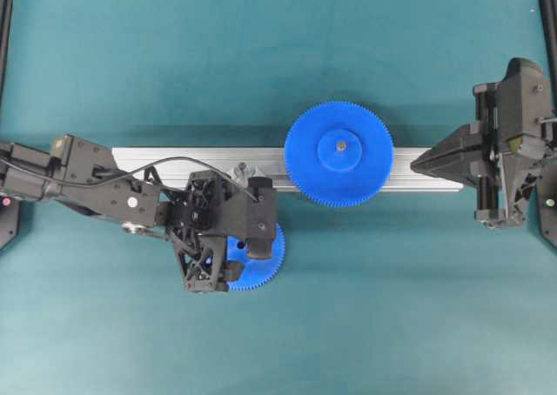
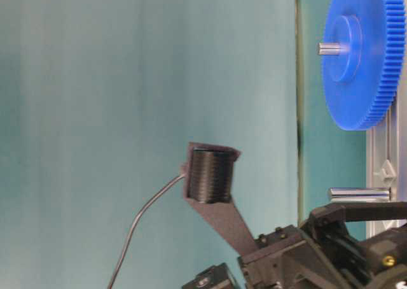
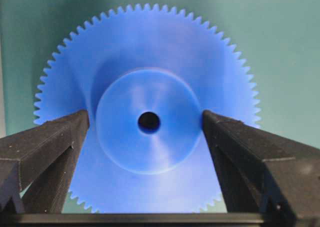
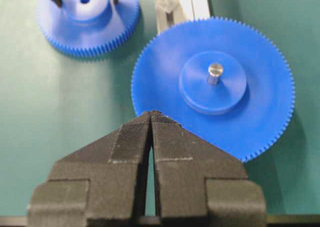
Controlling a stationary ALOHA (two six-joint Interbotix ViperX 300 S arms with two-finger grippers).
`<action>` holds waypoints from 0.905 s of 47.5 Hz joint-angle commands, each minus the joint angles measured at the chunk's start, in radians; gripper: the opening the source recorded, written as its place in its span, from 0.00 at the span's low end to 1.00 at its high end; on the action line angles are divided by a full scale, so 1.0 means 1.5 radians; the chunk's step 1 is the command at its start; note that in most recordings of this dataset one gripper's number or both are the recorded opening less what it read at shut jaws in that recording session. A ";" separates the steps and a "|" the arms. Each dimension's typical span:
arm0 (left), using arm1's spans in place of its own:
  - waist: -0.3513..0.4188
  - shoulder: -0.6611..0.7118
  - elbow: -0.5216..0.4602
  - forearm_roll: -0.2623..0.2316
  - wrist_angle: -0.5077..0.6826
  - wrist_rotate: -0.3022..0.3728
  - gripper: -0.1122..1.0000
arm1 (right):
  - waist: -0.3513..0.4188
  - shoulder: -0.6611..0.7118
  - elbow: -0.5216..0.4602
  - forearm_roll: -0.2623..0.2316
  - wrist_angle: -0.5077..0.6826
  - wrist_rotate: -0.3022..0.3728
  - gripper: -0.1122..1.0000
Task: Insert the small gear onto the shaft.
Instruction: 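Lower the left gripper and grasp the small blue gear's hub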
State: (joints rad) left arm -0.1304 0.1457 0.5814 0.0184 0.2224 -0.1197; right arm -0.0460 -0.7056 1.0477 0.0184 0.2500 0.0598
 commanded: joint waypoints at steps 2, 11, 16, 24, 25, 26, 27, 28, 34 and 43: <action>0.001 -0.006 -0.011 0.001 -0.002 -0.002 0.92 | -0.001 -0.004 -0.005 0.002 -0.008 0.006 0.15; 0.001 -0.001 -0.012 0.001 -0.002 -0.003 0.92 | -0.001 -0.009 -0.001 0.002 -0.008 0.006 0.15; 0.001 0.000 -0.009 0.001 -0.002 -0.004 0.92 | -0.001 -0.013 0.002 0.002 -0.008 0.006 0.15; 0.001 0.001 -0.010 0.001 0.016 -0.004 0.92 | -0.001 -0.021 0.006 0.003 -0.008 0.006 0.15; 0.001 0.001 -0.010 0.000 0.020 -0.004 0.92 | -0.001 -0.022 0.006 0.002 -0.008 0.006 0.15; 0.001 0.001 -0.010 0.001 0.025 -0.004 0.91 | -0.001 -0.024 0.007 0.002 -0.008 0.006 0.15; 0.001 0.002 -0.011 0.001 0.029 -0.004 0.91 | -0.001 -0.025 0.007 0.002 -0.008 0.006 0.15; 0.001 0.002 -0.011 0.001 0.034 -0.004 0.91 | -0.001 -0.026 0.007 0.002 -0.008 0.006 0.15; 0.001 0.001 -0.013 0.000 0.051 -0.003 0.86 | 0.000 -0.029 0.009 0.002 -0.008 0.006 0.15; 0.001 -0.007 -0.020 0.001 0.044 0.003 0.75 | -0.001 -0.029 0.009 0.003 -0.008 0.006 0.15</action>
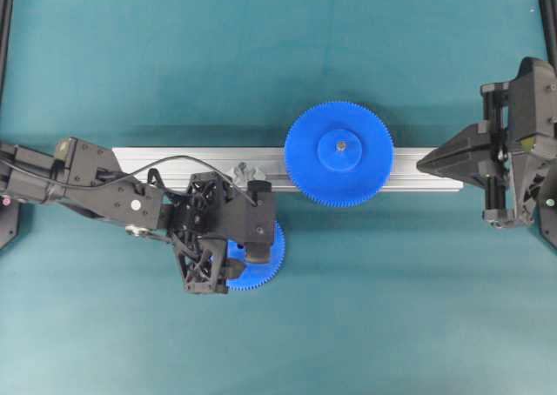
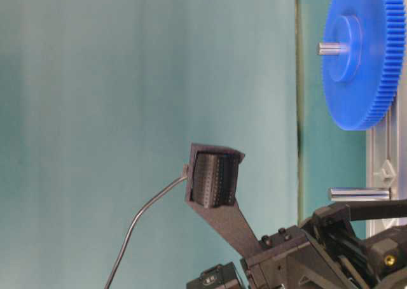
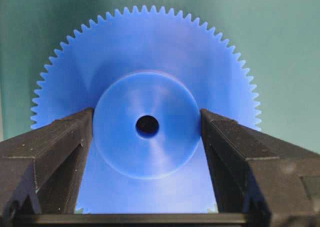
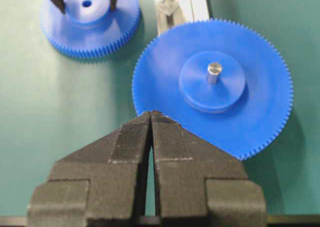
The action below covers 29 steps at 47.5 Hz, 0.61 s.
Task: Insert the small gear onto the shaft.
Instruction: 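Lower the left gripper and grasp the small blue gear's hub, then lift the small gear and carry it toward the empty shaft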
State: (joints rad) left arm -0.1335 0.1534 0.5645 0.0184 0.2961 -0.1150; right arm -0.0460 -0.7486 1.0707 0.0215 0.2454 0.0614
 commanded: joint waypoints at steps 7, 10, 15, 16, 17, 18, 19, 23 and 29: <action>0.003 -0.016 -0.013 0.001 -0.012 -0.001 0.75 | -0.001 -0.001 -0.006 0.001 -0.006 0.006 0.15; 0.003 -0.018 -0.020 0.001 -0.012 -0.001 0.75 | -0.001 -0.001 -0.006 0.001 -0.006 0.008 0.15; 0.003 -0.027 -0.031 0.001 -0.012 0.000 0.75 | -0.001 -0.001 -0.003 0.001 -0.009 0.009 0.15; 0.003 -0.028 -0.033 0.001 -0.012 0.000 0.75 | -0.001 -0.001 -0.003 0.001 -0.009 0.009 0.15; 0.003 -0.030 -0.035 0.001 -0.012 0.000 0.75 | -0.001 -0.001 -0.003 0.001 -0.010 0.009 0.15; 0.003 -0.032 -0.037 0.001 -0.012 0.000 0.75 | -0.001 -0.002 -0.002 0.001 -0.010 0.009 0.15; 0.003 -0.034 -0.038 0.001 -0.012 0.000 0.75 | -0.001 -0.002 -0.002 0.001 -0.010 0.009 0.15; 0.003 -0.045 -0.045 0.001 -0.011 0.000 0.75 | -0.001 -0.005 -0.001 0.001 -0.013 0.009 0.15; 0.003 -0.066 -0.048 0.001 -0.003 -0.001 0.75 | -0.001 -0.013 0.003 0.001 -0.024 0.009 0.15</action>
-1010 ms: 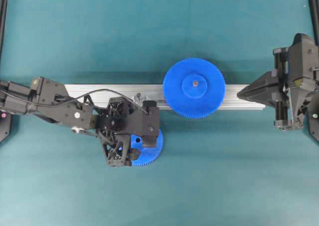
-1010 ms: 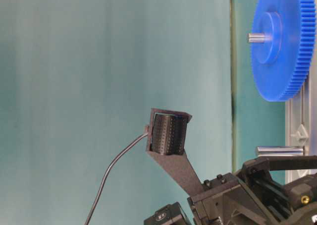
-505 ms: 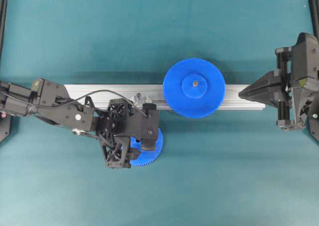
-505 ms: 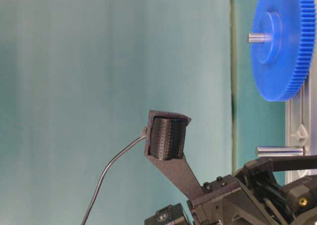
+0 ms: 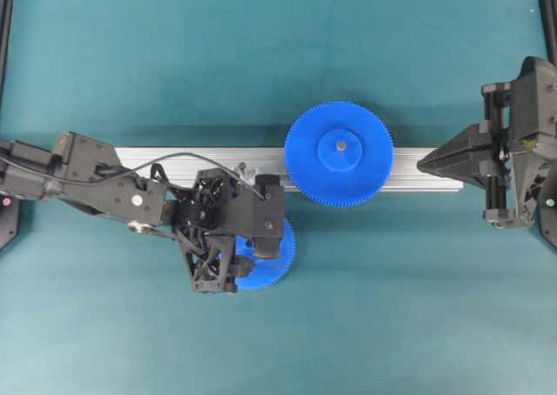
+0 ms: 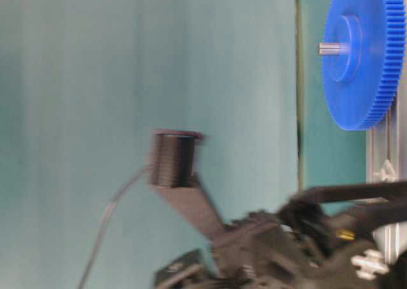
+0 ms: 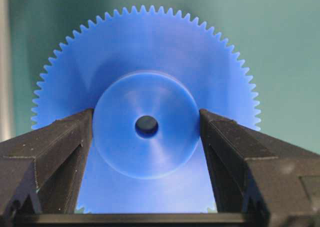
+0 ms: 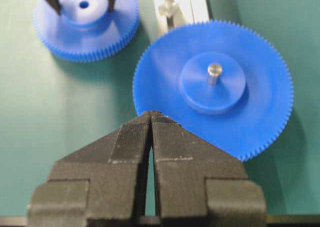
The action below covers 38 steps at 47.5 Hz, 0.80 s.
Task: Insert the small gear onto the shaft.
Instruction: 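Lift the small gear and carry it toward the empty shaft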
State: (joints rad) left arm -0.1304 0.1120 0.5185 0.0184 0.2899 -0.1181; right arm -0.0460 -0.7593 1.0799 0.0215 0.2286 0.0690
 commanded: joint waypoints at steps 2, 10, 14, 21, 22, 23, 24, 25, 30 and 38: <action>0.001 -0.049 -0.017 0.001 0.005 0.001 0.75 | -0.001 -0.009 -0.002 0.001 -0.015 0.004 0.15; 0.009 -0.094 -0.017 0.001 0.019 0.002 0.75 | -0.001 -0.022 0.001 0.001 -0.016 0.004 0.15; 0.024 -0.119 -0.015 0.001 0.029 0.002 0.75 | -0.001 -0.029 0.005 0.001 -0.016 0.004 0.15; 0.053 -0.150 -0.014 0.001 0.035 0.003 0.75 | -0.001 -0.039 0.010 0.001 -0.016 0.004 0.15; 0.057 -0.154 -0.014 0.001 0.035 0.003 0.75 | -0.001 -0.040 0.011 0.001 -0.016 0.004 0.15; 0.061 -0.157 -0.014 0.001 0.035 0.003 0.75 | -0.001 -0.041 0.011 0.001 -0.016 0.004 0.15; 0.066 -0.162 -0.013 0.001 0.035 0.004 0.75 | -0.001 -0.042 0.011 0.001 -0.017 0.004 0.15; 0.070 -0.165 -0.013 0.001 0.035 0.004 0.75 | -0.001 -0.042 0.011 0.001 -0.016 0.004 0.15; 0.087 -0.176 -0.006 0.001 0.038 0.019 0.75 | -0.001 -0.045 0.012 0.001 -0.016 0.004 0.15; 0.103 -0.178 0.002 0.002 0.064 0.092 0.75 | -0.001 -0.050 0.016 0.001 -0.016 0.004 0.15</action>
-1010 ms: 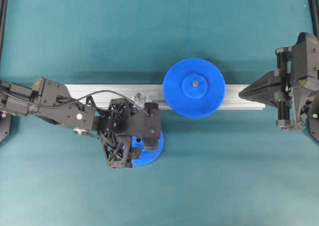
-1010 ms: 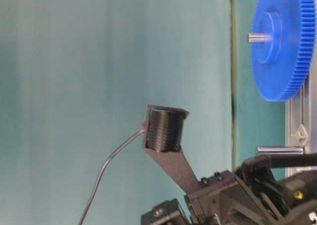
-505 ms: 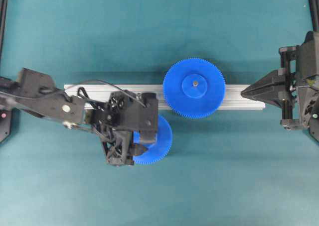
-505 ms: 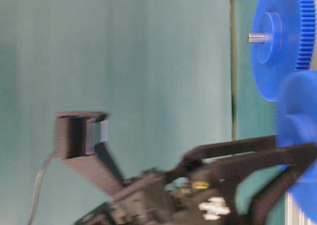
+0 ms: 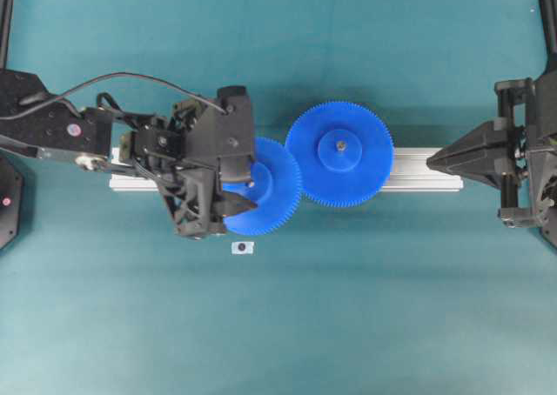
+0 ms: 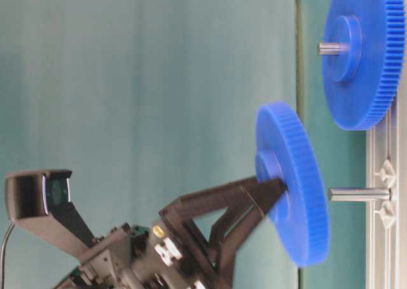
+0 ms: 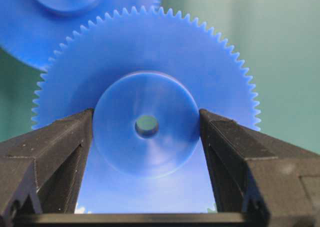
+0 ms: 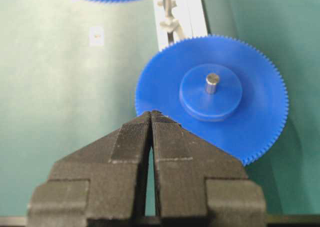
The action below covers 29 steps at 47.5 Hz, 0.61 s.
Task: Insert the small gear onto the shaft.
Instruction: 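Lift the small gear and carry it toward the empty shaft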
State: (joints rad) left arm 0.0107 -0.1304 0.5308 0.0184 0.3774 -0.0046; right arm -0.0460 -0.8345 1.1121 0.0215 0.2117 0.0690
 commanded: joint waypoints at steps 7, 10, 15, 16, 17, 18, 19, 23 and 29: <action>0.025 -0.010 -0.004 0.002 0.021 0.043 0.75 | -0.001 -0.003 -0.003 0.001 -0.006 0.004 0.15; 0.034 -0.005 -0.004 0.002 0.020 0.044 0.75 | -0.001 -0.004 -0.002 0.001 -0.006 0.004 0.15; 0.044 0.004 -0.005 0.002 0.020 0.051 0.75 | -0.001 -0.004 -0.001 0.001 -0.006 0.005 0.15; 0.044 0.005 -0.005 0.002 0.020 0.053 0.75 | -0.001 -0.004 -0.001 0.001 -0.005 0.004 0.15; 0.045 0.005 -0.005 0.002 0.020 0.057 0.75 | -0.001 -0.005 -0.001 0.001 -0.005 0.004 0.15; 0.044 0.007 -0.004 0.002 0.020 0.060 0.75 | -0.001 -0.005 -0.002 0.001 -0.005 0.004 0.15; 0.045 0.010 -0.004 0.002 0.020 0.066 0.75 | -0.001 -0.004 -0.001 0.001 -0.005 0.004 0.15; 0.044 0.020 -0.002 0.002 0.020 0.080 0.75 | -0.001 -0.005 -0.001 0.001 -0.005 0.004 0.15; 0.044 0.039 -0.003 0.002 0.019 0.084 0.75 | -0.001 -0.004 0.000 0.001 -0.006 0.005 0.15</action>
State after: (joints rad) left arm 0.0798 -0.0706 0.5415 0.0184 0.4126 0.1181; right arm -0.0460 -0.8437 1.1213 0.0215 0.2117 0.0690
